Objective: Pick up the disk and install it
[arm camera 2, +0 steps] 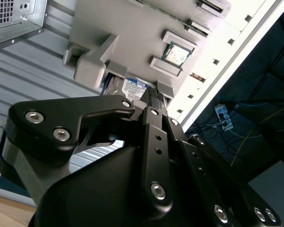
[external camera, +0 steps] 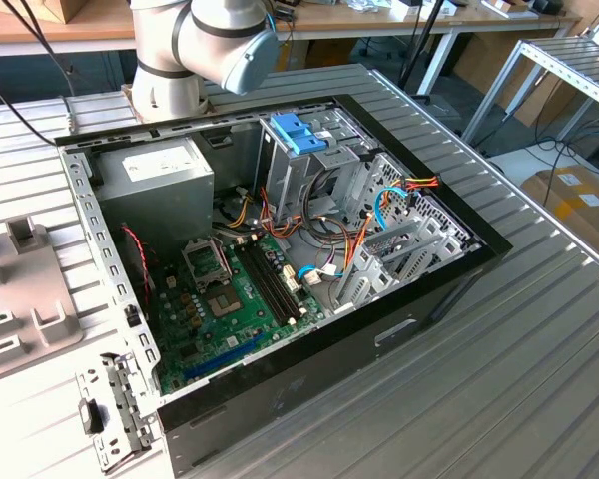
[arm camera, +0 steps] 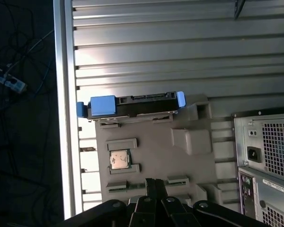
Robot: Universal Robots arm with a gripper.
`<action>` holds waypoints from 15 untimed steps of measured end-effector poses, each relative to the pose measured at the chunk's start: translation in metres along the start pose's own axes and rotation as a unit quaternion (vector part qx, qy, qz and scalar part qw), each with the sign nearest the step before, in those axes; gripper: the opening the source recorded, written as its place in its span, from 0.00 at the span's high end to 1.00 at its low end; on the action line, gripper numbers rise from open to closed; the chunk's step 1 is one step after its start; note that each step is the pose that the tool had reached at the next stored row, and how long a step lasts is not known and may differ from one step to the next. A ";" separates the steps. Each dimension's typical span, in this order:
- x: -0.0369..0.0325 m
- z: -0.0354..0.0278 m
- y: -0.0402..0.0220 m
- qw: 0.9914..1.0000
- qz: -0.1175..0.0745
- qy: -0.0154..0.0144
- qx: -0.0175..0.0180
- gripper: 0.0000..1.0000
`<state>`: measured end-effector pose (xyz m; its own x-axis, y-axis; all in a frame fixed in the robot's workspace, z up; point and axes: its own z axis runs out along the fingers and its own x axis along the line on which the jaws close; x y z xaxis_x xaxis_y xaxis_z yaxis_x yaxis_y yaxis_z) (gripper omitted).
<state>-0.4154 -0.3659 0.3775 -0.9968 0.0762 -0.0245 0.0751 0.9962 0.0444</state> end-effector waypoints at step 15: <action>0.0043 0.0072 0.0134 1.000 0.000 0.000 0.005 0.89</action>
<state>-0.4184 -0.3519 0.3708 -0.9968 0.0760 -0.0253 0.0751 0.9966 0.0346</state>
